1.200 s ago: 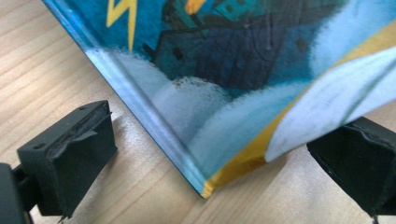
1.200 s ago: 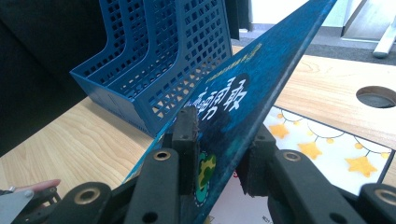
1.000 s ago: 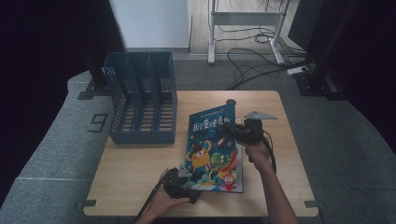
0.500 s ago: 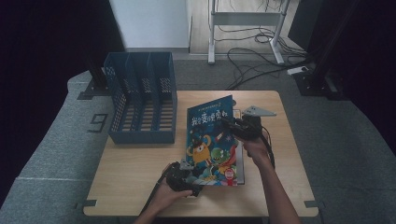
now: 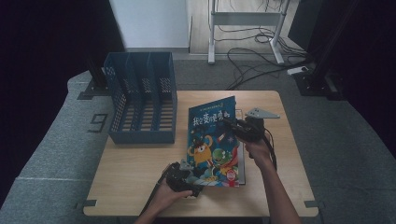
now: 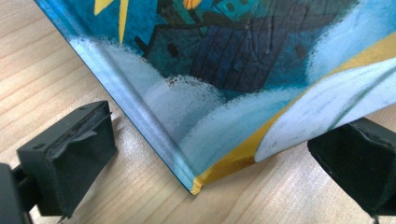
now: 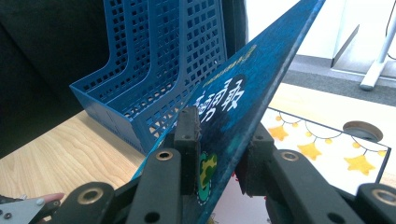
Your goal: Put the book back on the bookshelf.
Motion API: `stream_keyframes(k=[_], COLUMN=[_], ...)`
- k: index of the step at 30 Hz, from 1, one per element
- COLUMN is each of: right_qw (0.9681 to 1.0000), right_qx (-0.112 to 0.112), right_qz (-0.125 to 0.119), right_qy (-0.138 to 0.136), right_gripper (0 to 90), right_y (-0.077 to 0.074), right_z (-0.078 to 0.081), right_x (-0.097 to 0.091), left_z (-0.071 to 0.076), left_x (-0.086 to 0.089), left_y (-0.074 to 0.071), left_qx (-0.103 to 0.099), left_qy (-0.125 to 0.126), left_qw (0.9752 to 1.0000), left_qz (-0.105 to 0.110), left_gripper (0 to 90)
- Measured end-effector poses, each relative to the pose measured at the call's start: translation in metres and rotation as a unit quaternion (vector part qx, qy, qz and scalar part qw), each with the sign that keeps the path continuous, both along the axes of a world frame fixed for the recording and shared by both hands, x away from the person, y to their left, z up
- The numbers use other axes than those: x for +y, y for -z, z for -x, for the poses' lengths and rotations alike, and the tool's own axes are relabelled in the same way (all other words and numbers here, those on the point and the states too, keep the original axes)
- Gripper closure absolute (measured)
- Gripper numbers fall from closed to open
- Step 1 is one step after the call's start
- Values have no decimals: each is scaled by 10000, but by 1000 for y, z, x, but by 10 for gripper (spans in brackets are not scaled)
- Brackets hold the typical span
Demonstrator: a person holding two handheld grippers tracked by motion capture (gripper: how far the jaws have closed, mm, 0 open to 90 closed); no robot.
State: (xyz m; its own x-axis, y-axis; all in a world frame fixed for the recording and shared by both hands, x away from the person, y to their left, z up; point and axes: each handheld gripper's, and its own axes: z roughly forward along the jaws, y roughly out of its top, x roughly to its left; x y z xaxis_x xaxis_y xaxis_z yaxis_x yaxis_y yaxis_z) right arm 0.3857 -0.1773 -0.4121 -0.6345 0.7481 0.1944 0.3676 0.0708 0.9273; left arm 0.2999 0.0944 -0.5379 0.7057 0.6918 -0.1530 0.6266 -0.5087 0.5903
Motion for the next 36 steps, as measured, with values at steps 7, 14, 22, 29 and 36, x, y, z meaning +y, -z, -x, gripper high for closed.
stream_keyframes(k=[7, 14, 22, 29, 36], right_qw=[9997, 9997, 9996, 9996, 9996], right_qx=[-152, -142, -162, -165, -178], right_qz=[-10, -115, -200, -176, -191], right_qy=[179, 171, 126, 137, 140], right_gripper=[725, 730, 731, 729, 730], right_y=[-7, -3, 0, 0, 1], right_z=[1, 1, 2, 2, 2], right_x=[0, -3, -5, -5, -6], left_z=[-12, -8, -7, -4, -5], left_x=[-2, -1, 1, 2, 1], left_y=[-1, -2, -2, -5, -4], left_qx=[36, 107, 115, 76, 47], left_qy=[-100, -122, -78, -105, -91], left_qw=[9999, 9999, 9999, 9999, 9999], left_qz=[-17, 46, 44, 105, 106], left_gripper=[0, 20, 21, 36, 25])
